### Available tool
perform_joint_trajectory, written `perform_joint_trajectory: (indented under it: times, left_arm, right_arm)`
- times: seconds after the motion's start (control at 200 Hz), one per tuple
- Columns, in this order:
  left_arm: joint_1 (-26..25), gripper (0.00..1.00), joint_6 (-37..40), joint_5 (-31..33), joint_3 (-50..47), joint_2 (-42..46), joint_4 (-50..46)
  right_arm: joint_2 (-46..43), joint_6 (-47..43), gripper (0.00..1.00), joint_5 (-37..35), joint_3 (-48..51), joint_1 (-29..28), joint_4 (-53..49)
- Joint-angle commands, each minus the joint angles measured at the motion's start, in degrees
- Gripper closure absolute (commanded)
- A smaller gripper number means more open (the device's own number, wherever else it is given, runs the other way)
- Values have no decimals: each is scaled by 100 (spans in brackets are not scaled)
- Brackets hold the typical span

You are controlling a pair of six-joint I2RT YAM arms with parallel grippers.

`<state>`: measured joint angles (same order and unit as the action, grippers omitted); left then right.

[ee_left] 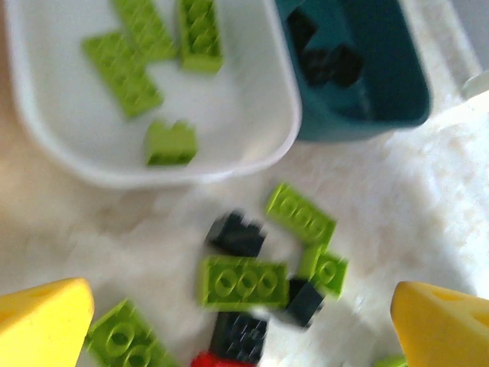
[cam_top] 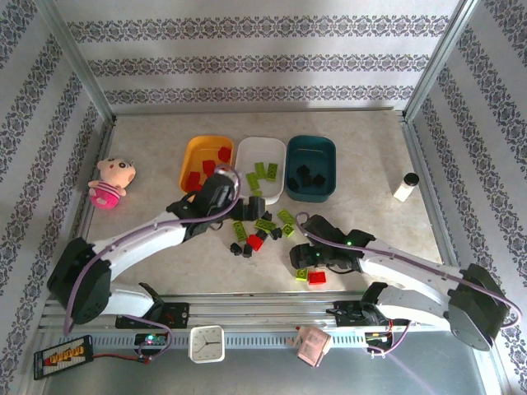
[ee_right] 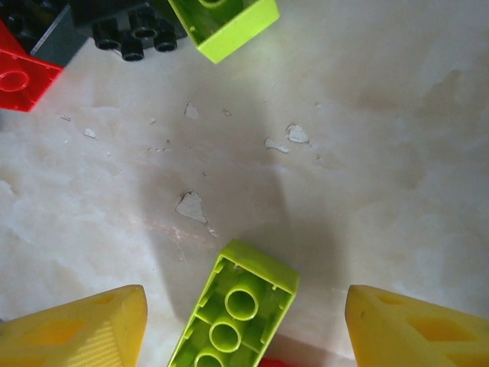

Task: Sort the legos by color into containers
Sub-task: Pick up the lego from the bottom-center of the table.

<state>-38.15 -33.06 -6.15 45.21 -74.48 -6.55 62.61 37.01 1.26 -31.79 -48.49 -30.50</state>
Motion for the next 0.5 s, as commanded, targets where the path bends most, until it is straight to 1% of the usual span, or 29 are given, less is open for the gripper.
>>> perform_joint_trajectory:
  times: [0.0, 0.155, 0.325, 0.495]
  left_arm:
    - [-17, 0, -193, 316, -437, 732, 271]
    - [-17, 0, -226, 565, -970, 1515, 18]
    - [-10, 0, -286, 703, -1318, 2031, -105]
    - [-14, 0, -262, 824, -1392, 2258, -299]
  right_arm:
    - [367, 259, 31, -231, -201, -194, 171]
    - [773, 432, 35, -441, -260, -376, 123]
    - [1021, 482, 46, -475, -240, -415, 229]
    - [1234, 439, 56, -442, -318, -424, 420]
